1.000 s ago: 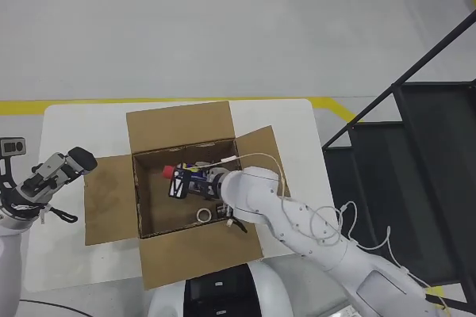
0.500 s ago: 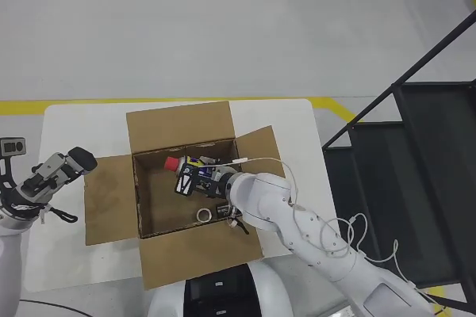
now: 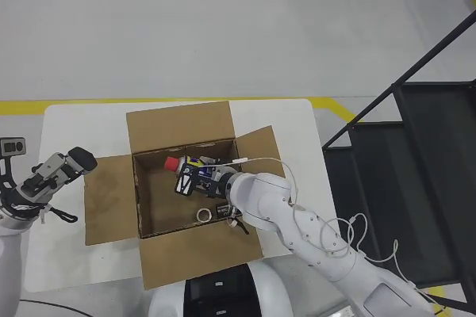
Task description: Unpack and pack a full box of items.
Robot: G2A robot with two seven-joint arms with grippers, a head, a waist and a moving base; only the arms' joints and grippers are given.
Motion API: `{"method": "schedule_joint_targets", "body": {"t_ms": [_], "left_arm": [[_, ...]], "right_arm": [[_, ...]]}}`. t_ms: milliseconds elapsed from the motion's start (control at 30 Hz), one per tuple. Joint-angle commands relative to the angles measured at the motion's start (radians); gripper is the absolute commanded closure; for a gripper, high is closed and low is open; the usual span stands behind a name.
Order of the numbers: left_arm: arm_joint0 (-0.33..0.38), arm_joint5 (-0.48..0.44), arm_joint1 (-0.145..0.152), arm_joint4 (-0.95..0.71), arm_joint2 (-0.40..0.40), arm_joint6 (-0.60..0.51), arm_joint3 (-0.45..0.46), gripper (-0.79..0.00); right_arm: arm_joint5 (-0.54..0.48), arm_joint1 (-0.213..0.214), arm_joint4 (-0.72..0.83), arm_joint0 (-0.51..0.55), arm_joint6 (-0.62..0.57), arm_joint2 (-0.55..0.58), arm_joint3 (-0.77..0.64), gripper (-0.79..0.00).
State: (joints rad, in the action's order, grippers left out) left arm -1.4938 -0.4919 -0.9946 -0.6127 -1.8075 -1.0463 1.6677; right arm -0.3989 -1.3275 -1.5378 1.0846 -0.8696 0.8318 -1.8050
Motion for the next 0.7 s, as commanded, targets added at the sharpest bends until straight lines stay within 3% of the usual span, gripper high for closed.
{"method": "schedule_joint_targets", "body": {"t_ms": [0,400,533,667], "left_arm": [[0.0,0.0,0.0,0.0,0.0,0.0,0.0,-0.785],[0.0,0.0,0.0,0.0,0.0,0.0,0.0,-0.785],[0.0,0.0,0.0,0.0,0.0,0.0,0.0,-0.785],[0.0,0.0,0.0,0.0,0.0,0.0,0.0,-0.785]], "right_arm": [[0.0,0.0,0.0,0.0,0.0,0.0,0.0,0.0],[0.003,0.0,0.001,0.002,0.007,0.002,-0.001,0.0],[-0.025,0.012,0.062,0.034,0.143,0.075,-0.029,0.0],[-0.098,0.041,0.156,0.116,0.326,0.242,-0.076,0.0]]}}
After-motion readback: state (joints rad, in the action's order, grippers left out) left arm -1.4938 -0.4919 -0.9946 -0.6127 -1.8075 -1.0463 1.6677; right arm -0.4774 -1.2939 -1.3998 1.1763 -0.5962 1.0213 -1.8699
